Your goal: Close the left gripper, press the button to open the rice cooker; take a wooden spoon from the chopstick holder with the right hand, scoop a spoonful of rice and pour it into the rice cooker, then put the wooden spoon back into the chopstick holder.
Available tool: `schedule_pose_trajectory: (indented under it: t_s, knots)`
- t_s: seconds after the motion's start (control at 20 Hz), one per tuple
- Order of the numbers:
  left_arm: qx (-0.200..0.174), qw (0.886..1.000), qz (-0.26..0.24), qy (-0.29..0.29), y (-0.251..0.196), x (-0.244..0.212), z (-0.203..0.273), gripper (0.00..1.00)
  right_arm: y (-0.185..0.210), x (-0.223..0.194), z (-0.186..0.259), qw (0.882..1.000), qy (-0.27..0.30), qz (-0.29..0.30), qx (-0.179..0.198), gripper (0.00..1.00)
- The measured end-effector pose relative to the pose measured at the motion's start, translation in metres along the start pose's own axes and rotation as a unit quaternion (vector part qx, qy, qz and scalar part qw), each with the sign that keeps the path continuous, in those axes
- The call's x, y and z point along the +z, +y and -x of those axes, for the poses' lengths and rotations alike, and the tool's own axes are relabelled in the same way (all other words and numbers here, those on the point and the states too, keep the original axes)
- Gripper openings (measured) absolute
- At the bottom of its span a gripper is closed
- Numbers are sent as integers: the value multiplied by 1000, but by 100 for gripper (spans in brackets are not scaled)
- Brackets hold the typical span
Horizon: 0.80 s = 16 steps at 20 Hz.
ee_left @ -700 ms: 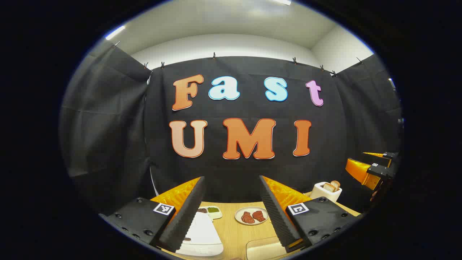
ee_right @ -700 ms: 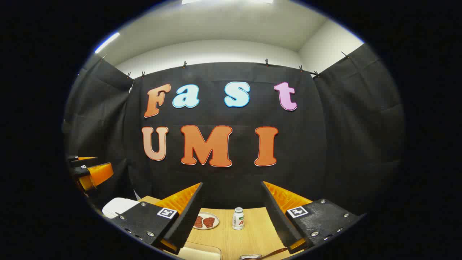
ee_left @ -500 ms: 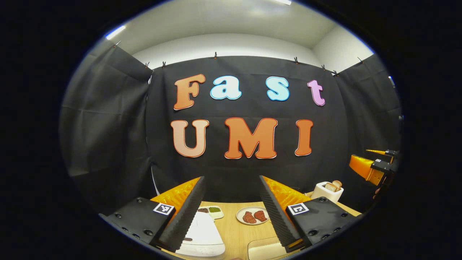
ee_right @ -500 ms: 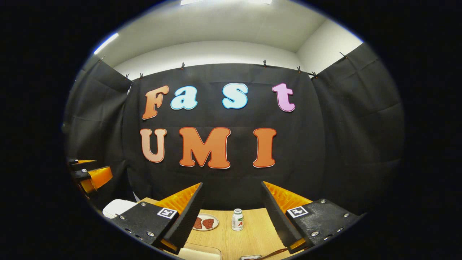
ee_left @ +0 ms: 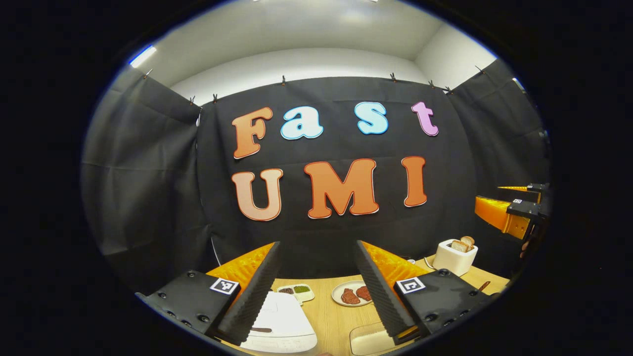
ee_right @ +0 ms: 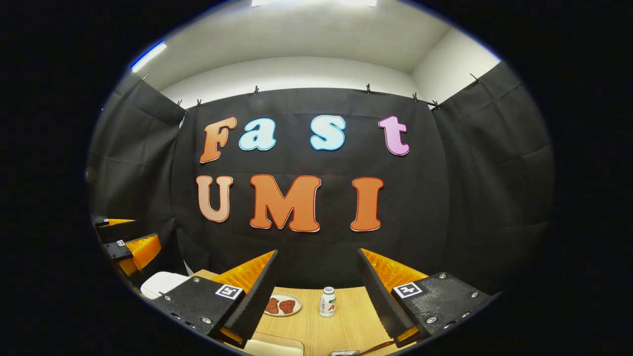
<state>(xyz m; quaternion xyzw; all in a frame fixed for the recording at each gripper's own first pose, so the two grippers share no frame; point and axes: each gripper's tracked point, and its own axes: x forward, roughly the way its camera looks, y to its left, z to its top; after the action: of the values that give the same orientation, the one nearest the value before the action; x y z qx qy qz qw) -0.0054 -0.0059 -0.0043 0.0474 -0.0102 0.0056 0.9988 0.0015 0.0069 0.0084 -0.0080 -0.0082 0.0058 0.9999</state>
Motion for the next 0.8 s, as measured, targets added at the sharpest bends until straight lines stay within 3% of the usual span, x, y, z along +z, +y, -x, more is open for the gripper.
schedule_pose_trajectory:
  t_s: [0.45,0.7,0.75,0.8]
  knots:
    - [33,999,21,1,32,2,-4,99,-8,-8,0,1000,10,2,-5,95]
    - [79,996,23,29,61,-10,-10,27,-13,-11,-2,1000,14,2,-9,95]
    - [98,994,31,31,73,-11,-11,20,-14,-14,-1,1000,16,3,-10,95]
    - [102,993,46,37,79,-15,-13,6,-15,-15,0,1000,18,4,-11,95]
